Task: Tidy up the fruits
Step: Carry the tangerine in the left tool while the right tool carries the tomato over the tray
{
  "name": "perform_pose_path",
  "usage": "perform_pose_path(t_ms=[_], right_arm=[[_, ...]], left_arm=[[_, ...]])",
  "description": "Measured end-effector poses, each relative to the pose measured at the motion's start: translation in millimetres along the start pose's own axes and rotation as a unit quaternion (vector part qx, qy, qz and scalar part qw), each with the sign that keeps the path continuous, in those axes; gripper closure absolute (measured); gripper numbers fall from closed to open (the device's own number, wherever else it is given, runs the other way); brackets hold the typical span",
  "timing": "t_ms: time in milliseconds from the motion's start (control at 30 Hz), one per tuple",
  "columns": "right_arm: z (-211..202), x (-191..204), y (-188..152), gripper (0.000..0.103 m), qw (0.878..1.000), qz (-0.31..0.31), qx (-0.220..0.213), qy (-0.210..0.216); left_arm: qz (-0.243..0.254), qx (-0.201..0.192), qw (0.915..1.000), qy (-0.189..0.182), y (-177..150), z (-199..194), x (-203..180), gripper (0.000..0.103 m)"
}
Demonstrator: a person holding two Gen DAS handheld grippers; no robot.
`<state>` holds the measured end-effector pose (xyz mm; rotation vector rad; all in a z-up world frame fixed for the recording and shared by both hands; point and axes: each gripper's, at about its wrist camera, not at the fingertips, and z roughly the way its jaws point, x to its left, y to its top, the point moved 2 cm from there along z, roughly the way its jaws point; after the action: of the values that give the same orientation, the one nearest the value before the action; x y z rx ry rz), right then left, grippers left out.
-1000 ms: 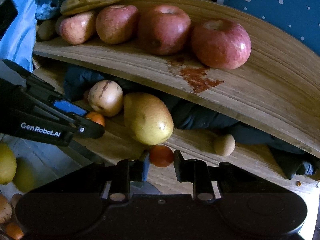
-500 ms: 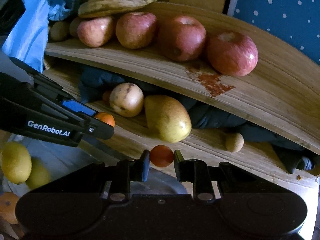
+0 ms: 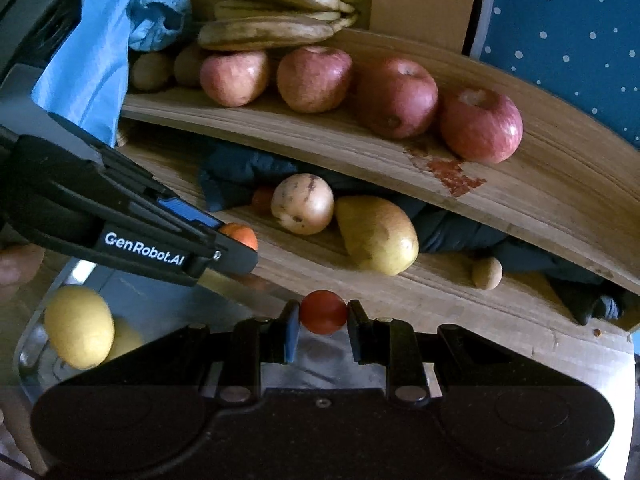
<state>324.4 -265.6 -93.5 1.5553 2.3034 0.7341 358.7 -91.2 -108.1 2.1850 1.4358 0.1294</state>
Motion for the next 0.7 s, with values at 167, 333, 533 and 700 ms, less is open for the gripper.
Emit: perform_pose_path(t_ms=[167,333,533,700], right_arm=[[-9.3,11.5,-6.4,0.076,1.0,0.004,0.0,-0.003],[-19.0,21.6,-14.1,0.076,1.0,0.005,0.0,-0.012],[-31.5,32.6,-28.7,0.076,0.999,0.024,0.001,-0.028],[-41.4,44.4,-43.6,0.076,0.998,0.039,0.005,-0.04]], left_arm=[[0.011,-0.002,0.9999,-0.005,-6.4,-8.9,-0.7,0.072],[0.022,-0.001,0.9996,-0.016,-14.1,-15.6,-3.3,0.072],[0.049,0.002,0.9983,-0.034,-23.0,-19.6,-13.2,0.072],[0.075,0.006,0.9961,-0.047,-30.9,-23.3,-23.5,0.072]])
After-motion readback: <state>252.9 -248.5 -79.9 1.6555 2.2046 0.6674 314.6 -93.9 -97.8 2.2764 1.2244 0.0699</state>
